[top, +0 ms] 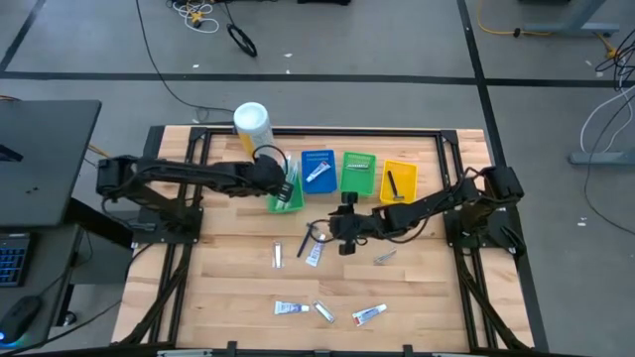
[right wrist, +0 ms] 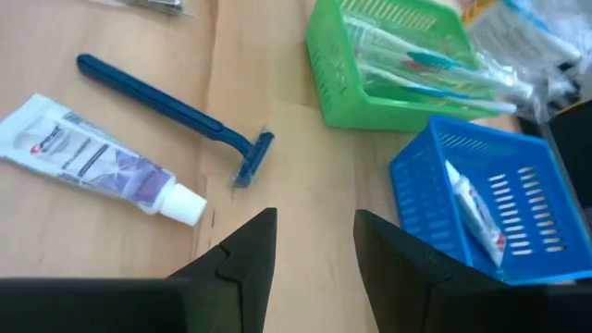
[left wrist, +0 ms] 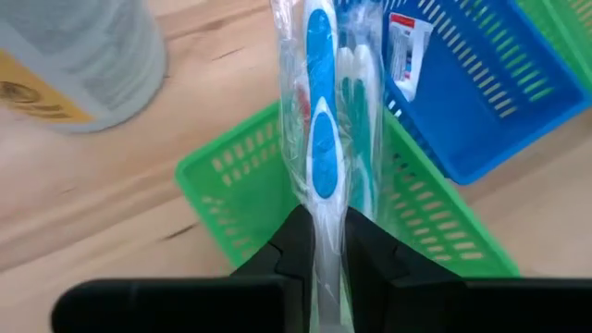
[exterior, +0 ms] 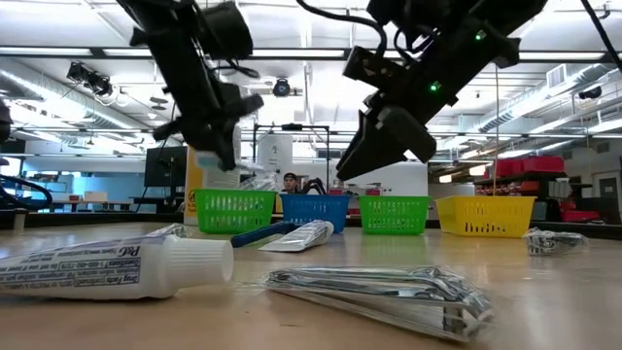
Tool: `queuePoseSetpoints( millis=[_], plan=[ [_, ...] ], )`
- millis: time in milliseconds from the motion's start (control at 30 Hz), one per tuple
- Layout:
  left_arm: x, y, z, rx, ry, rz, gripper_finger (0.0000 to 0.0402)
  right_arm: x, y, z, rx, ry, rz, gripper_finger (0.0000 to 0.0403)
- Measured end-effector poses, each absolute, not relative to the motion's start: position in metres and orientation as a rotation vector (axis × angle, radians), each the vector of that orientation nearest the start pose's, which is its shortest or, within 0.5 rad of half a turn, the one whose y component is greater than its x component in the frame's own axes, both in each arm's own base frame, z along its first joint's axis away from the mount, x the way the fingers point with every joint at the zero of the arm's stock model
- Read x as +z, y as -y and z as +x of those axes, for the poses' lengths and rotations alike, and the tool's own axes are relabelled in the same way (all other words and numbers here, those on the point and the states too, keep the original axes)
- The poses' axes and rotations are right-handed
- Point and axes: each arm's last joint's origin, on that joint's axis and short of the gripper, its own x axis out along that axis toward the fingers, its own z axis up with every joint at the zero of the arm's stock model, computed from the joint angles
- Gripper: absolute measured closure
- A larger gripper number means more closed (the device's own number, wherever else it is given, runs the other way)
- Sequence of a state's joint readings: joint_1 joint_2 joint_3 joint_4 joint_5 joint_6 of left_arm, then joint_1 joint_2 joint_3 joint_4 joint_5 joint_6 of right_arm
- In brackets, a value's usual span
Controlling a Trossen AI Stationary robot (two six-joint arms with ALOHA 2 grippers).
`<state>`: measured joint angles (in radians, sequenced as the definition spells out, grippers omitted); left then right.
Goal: Pick & Place Travel size toiletries
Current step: Put the blue toothbrush into the left green basket, then put the white toothpaste into the blue basket
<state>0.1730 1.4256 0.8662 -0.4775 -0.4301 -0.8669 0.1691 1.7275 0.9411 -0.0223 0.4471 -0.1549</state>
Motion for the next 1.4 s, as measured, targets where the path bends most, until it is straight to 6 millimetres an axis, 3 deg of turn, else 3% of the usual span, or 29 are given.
queuePoseSetpoints(
  millis=[367, 467, 833, 967, 1200, 1400],
  plan=[
    [0.156, -0.061, 0.281, 0.990, -0.788, -0.631, 0.0343, 0.165, -0.033, 0.341, -0.196, -0.795, -0.309, 0.0249],
    [0.151, -0.062, 0.283, 0.986, -0.797, -0.613, 0.0344, 0.165, -0.033, 0.341, -0.197, -0.794, -0.309, 0.0249],
    [0.162, -0.060, 0.287, 0.880, -0.849, -0.594, 0.0276, 0.156, -0.024, 0.336, -0.215, -0.819, -0.304, 0.0249],
    [0.166, -0.060, 0.287, 0.910, -0.877, -0.618, 0.0255, 0.156, -0.023, 0.337, -0.123, -0.813, -0.273, 0.0249],
    [0.177, -0.054, 0.284, 0.984, -0.949, -0.586, 0.0250, 0.158, -0.024, 0.339, -0.075, -0.785, -0.251, 0.0243],
    [0.183, -0.044, 0.286, 0.963, -0.986, -0.564, 0.0252, 0.161, -0.025, 0.342, 0.006, -0.739, -0.180, 0.0209]
  ],
)
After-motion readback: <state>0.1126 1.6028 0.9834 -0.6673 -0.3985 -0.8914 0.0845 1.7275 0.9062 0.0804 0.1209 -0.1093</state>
